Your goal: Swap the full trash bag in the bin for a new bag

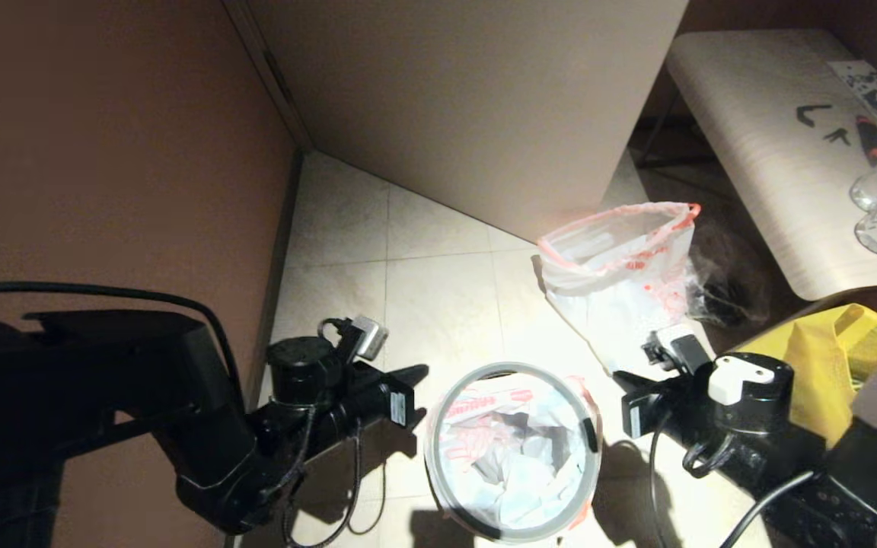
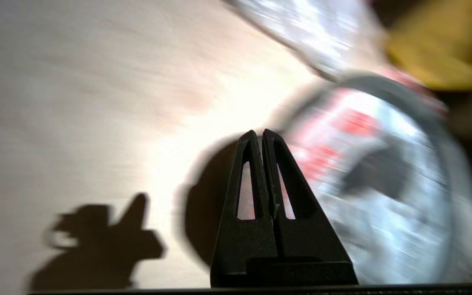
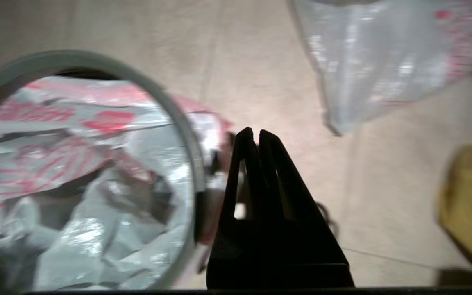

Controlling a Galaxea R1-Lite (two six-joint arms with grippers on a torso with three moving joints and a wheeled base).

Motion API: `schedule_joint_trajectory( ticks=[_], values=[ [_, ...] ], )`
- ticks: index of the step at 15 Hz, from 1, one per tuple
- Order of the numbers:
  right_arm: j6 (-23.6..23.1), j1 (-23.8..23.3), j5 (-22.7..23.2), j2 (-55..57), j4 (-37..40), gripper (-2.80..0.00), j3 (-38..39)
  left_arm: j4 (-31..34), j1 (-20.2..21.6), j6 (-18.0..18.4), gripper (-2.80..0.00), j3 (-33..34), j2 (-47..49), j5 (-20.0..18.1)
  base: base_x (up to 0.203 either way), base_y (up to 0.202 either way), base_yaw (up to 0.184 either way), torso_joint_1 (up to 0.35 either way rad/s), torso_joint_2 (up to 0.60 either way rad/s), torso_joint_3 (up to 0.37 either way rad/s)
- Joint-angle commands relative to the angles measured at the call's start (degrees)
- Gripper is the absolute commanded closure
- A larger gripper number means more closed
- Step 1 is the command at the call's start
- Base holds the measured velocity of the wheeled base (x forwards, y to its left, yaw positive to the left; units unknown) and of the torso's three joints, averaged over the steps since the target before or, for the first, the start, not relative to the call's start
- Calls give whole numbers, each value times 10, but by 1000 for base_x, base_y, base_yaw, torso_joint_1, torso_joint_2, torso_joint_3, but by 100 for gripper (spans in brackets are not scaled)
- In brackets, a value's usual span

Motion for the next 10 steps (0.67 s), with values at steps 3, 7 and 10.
schedule_joint_trajectory(
  ticks=[3, 7, 10],
  values=[
    [-20, -19, -97, -153, 82, 0, 19, -88, 89, 57, 0, 84, -87, 83, 0, 0, 0, 0, 0, 0],
    [-25, -58, -142, -303, 218, 0, 42, -99, 107, 102, 0, 178, -230, 141, 0, 0, 0, 0, 0, 0],
    [-27, -78, -159, -433, 346, 0, 46, -100, 38, 146, 0, 231, -349, 265, 0, 0, 0, 0, 0, 0]
  ],
)
